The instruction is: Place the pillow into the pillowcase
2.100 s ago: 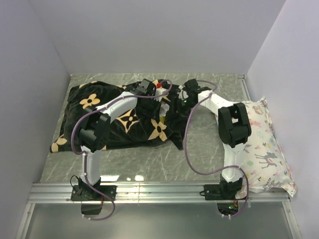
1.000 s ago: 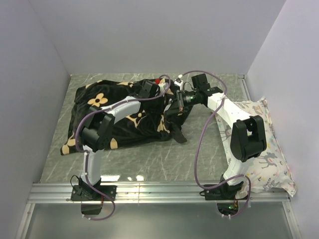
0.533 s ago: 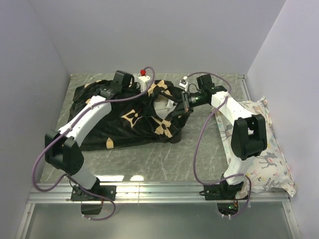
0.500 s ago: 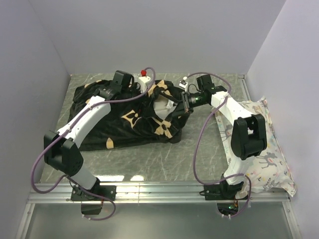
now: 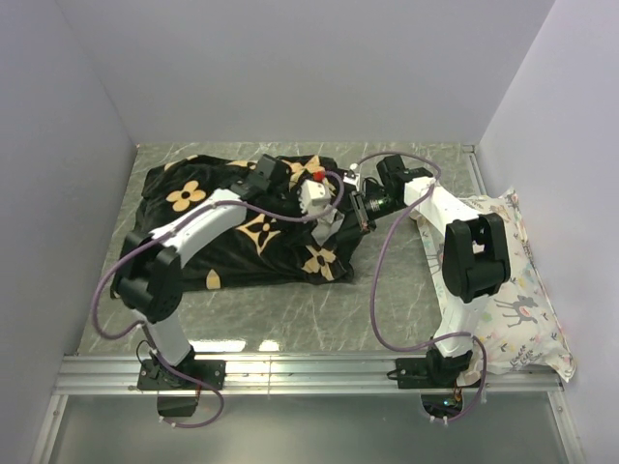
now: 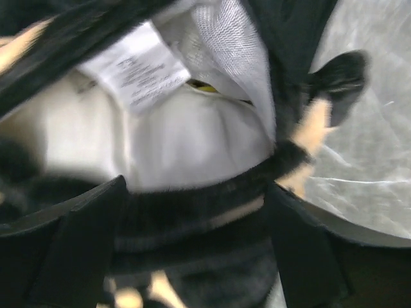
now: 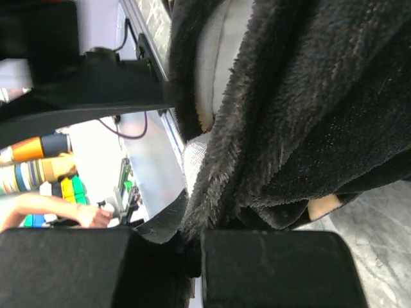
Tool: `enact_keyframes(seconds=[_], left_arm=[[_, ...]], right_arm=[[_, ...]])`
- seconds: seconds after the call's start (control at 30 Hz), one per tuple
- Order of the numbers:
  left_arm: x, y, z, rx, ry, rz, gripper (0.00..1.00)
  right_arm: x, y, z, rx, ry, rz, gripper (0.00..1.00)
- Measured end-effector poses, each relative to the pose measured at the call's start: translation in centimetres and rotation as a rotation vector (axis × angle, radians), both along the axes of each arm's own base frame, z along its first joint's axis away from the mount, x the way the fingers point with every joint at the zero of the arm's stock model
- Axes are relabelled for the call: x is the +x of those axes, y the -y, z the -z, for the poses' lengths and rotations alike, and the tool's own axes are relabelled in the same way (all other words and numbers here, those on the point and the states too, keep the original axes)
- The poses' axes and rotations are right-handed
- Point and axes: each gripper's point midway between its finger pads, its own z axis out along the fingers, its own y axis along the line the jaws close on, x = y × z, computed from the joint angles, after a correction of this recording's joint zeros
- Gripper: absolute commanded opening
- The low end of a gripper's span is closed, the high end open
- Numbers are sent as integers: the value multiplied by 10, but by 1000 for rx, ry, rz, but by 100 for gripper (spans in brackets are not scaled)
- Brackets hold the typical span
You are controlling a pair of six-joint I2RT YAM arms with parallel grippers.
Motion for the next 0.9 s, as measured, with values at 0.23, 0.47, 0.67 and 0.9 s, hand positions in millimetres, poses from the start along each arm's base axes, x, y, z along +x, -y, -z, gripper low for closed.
enact_keyframes(seconds=[0.23, 0.47, 0.67, 0.9], left_arm=[[-4, 10, 48, 112, 2, 110, 0], [-29, -42, -5, 41, 45, 18, 1], [-65, -62, 2, 61, -44, -32, 42], [-49, -80, -11, -2, -159, -257, 58]], right_arm=[[-5, -16, -13, 3, 40, -60, 0], [-14, -71, 1, 21, 68, -162, 11], [-18, -91, 50, -62, -39, -214, 45], [6, -51, 12, -37, -21, -139, 56]])
